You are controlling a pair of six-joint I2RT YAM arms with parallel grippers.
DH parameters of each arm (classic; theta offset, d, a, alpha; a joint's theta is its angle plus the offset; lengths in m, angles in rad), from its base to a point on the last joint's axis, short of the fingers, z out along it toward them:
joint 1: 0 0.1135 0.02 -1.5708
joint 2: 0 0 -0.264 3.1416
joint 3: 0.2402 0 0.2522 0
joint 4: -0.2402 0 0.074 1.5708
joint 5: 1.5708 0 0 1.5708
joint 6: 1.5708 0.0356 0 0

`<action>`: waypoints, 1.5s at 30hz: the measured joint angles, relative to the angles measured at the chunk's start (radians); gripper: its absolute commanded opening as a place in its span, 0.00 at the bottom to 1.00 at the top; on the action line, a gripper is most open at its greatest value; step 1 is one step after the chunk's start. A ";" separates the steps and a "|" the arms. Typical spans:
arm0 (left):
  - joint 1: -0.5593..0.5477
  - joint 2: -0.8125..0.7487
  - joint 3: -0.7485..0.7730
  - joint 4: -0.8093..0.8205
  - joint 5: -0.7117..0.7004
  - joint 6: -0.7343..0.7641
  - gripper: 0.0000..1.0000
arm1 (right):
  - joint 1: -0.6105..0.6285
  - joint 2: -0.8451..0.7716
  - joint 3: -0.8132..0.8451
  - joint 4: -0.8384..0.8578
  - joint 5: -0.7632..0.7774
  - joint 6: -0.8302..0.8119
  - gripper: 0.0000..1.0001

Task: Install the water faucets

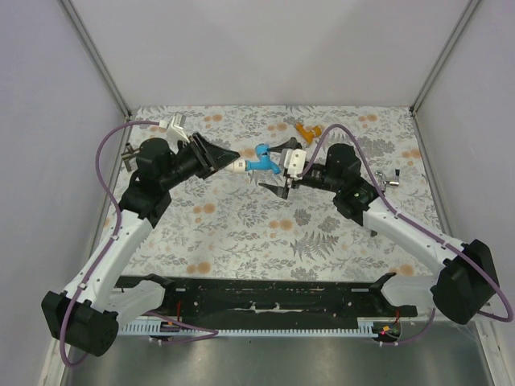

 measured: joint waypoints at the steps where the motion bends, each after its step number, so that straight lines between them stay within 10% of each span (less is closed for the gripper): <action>1: 0.000 0.000 0.000 0.001 0.003 -0.002 0.02 | 0.001 0.014 0.008 0.004 0.000 -0.005 0.98; 9: 0.000 0.000 0.000 0.018 0.057 -0.006 0.02 | 0.008 0.073 0.022 0.006 -0.005 0.000 0.92; 21: 0.000 -0.001 0.002 0.114 0.128 0.063 0.02 | 0.006 0.097 0.130 -0.177 -0.174 0.163 0.41; 25: -0.003 -0.023 -0.023 0.169 0.159 0.138 0.02 | -0.003 0.100 0.140 -0.192 -0.235 0.246 0.00; 31: -0.009 -0.121 -0.155 0.346 0.212 0.272 0.02 | -0.005 0.109 0.143 -0.199 -0.295 0.398 0.00; 37: -0.014 -0.143 -0.182 0.404 0.175 0.298 0.57 | -0.006 0.116 0.163 -0.198 -0.269 0.499 0.00; 45: -0.001 -0.141 -0.182 0.412 -0.013 0.145 0.69 | -0.007 0.116 0.163 -0.189 -0.180 0.584 0.00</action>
